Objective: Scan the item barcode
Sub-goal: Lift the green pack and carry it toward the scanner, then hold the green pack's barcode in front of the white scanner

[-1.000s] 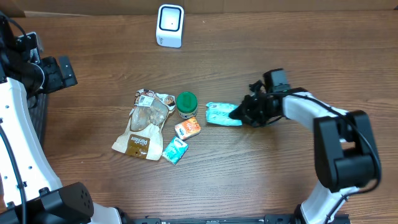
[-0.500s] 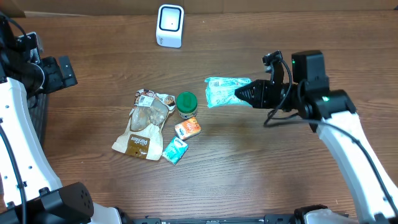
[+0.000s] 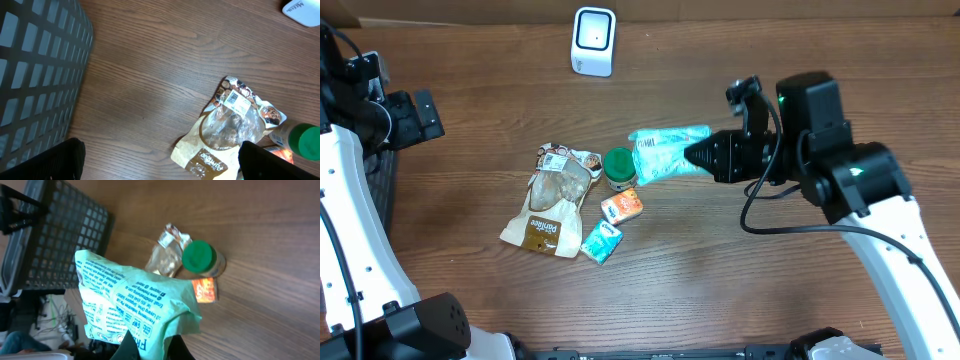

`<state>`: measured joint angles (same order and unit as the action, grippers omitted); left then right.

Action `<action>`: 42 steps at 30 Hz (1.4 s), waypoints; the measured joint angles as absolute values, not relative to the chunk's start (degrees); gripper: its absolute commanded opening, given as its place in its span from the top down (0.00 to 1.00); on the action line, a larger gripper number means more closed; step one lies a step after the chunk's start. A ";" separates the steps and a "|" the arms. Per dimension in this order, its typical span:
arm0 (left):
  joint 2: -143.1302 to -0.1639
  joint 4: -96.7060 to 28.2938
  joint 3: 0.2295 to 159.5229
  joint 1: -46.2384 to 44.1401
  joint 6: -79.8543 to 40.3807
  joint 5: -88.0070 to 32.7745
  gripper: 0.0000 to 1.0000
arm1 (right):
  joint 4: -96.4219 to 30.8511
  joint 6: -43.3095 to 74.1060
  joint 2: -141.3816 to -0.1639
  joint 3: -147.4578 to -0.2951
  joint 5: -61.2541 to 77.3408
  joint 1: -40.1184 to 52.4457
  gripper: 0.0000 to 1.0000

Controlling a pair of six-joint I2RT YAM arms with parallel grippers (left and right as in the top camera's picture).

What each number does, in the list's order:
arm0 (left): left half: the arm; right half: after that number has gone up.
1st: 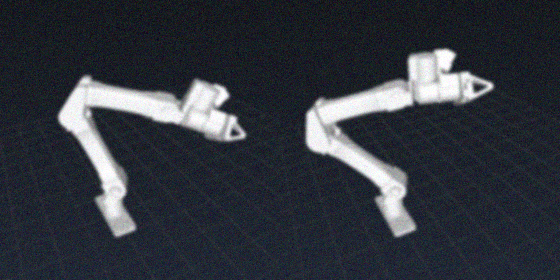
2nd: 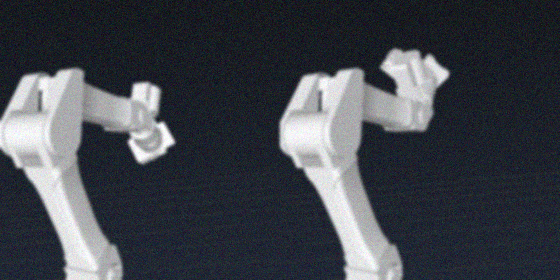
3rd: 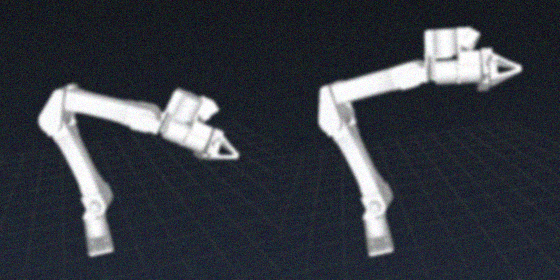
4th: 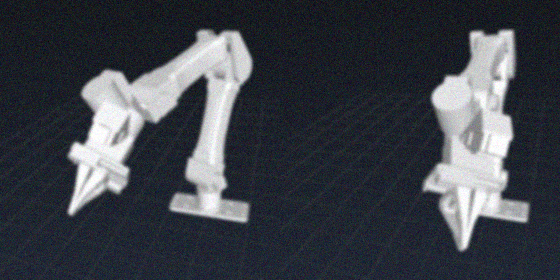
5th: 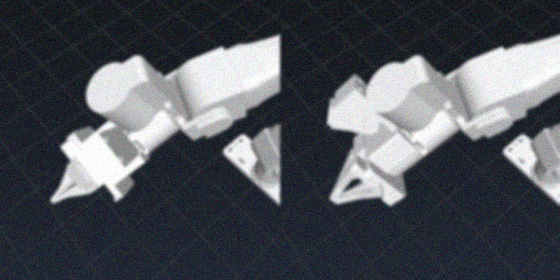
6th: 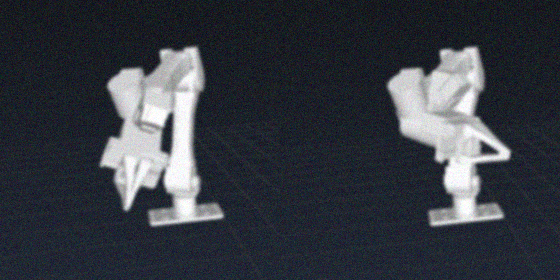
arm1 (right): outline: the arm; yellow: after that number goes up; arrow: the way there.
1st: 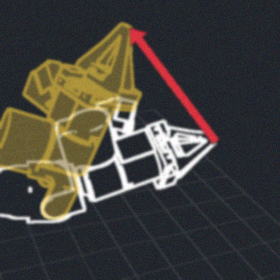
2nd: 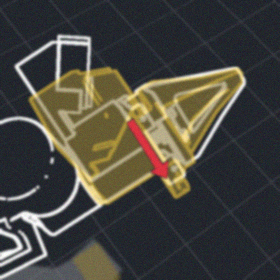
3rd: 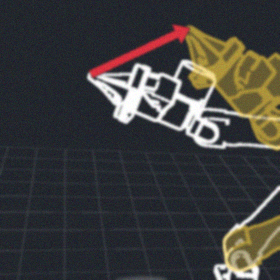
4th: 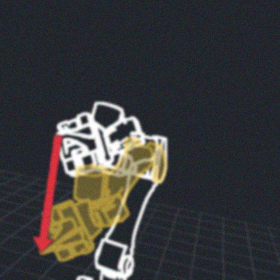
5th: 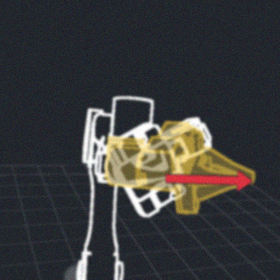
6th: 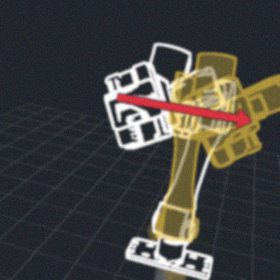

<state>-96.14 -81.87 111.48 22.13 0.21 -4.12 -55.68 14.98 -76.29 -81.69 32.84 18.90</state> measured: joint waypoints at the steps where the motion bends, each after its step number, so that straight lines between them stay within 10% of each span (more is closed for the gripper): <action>1: -96.14 -81.84 111.48 22.13 0.21 -4.12 0.00 | -56.55 14.94 -76.44 -83.29 32.60 18.96 0.96; 22: -96.14 -81.84 111.48 22.13 0.21 -4.12 0.00 | -75.92 9.91 -109.16 -132.07 14.37 22.96 0.96; 42: -96.14 -81.84 111.48 22.13 0.21 -4.12 0.00 | -16.01 -38.28 -137.34 -134.06 -22.06 29.87 0.96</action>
<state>-96.14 -81.84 111.48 22.13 0.21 -4.12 -16.01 -38.28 -137.34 -134.06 -22.06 29.87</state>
